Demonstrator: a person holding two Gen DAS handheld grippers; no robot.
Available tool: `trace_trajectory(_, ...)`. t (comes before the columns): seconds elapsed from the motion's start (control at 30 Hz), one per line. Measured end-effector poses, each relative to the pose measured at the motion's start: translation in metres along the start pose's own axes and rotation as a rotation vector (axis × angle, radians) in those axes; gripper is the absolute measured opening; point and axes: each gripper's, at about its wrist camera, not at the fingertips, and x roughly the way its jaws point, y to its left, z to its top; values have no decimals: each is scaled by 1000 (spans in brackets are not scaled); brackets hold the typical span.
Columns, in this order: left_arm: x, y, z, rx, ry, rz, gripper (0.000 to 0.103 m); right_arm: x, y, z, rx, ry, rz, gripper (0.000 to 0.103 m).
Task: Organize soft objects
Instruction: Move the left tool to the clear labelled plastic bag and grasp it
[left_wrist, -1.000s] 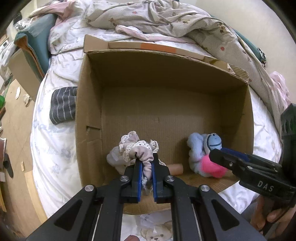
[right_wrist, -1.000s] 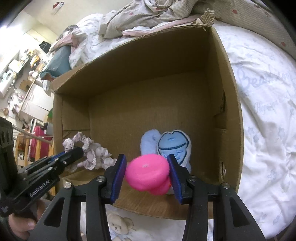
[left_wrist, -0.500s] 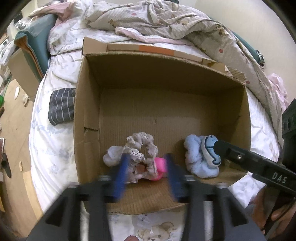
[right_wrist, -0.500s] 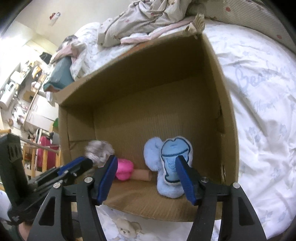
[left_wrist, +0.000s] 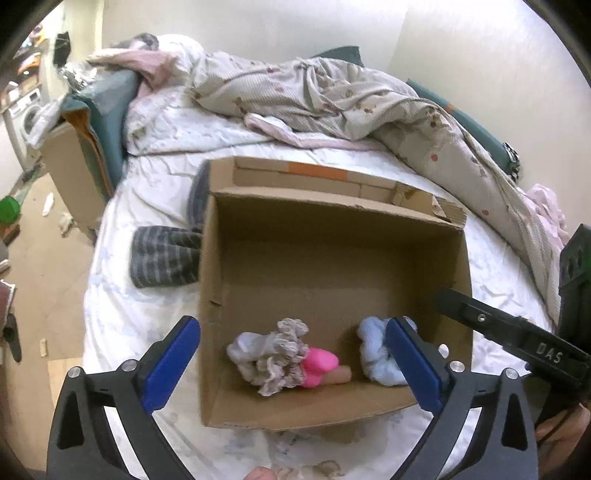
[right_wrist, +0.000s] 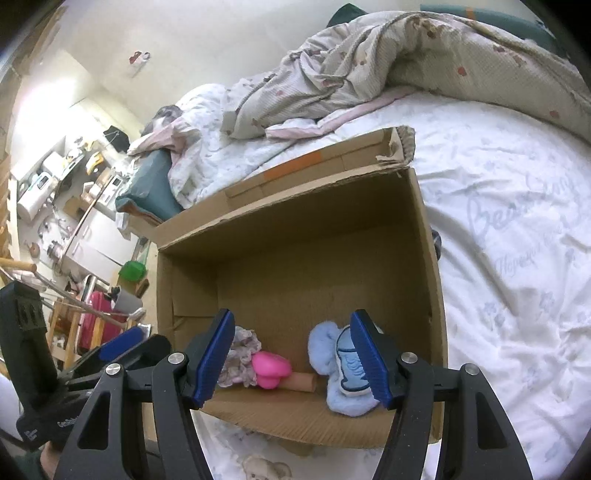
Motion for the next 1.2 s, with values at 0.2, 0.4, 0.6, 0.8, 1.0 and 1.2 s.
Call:
trace_trajectory(0.2, -12, 17, -7, -50, -4, 35, 102, -10, 8, -2, -11, -35, 3, 103)
trace_trajectory(0.4, -20, 24, -19, -61, 6, 55, 102, -22, 14, -12, -42, -57, -24, 103)
trace_trajectory(0.6, -31, 27, -34, -69, 9, 84, 102, -29, 14, -27, -39, -11, 9, 103)
trace_trajectory(0.8, -36, 29, -52, -77, 37, 85, 102, -35, 18, -48, -64, 13, -21, 103)
trace_trajectory(1.0, -39, 33, -70, -89, 79, 111, 102, -36, 9, -68, 1, 58, -40, 103)
trace_trajectory(1.2, -24, 40, -92, -132, 158, 114, 102, -31, -16, -88, 98, 123, -96, 103)
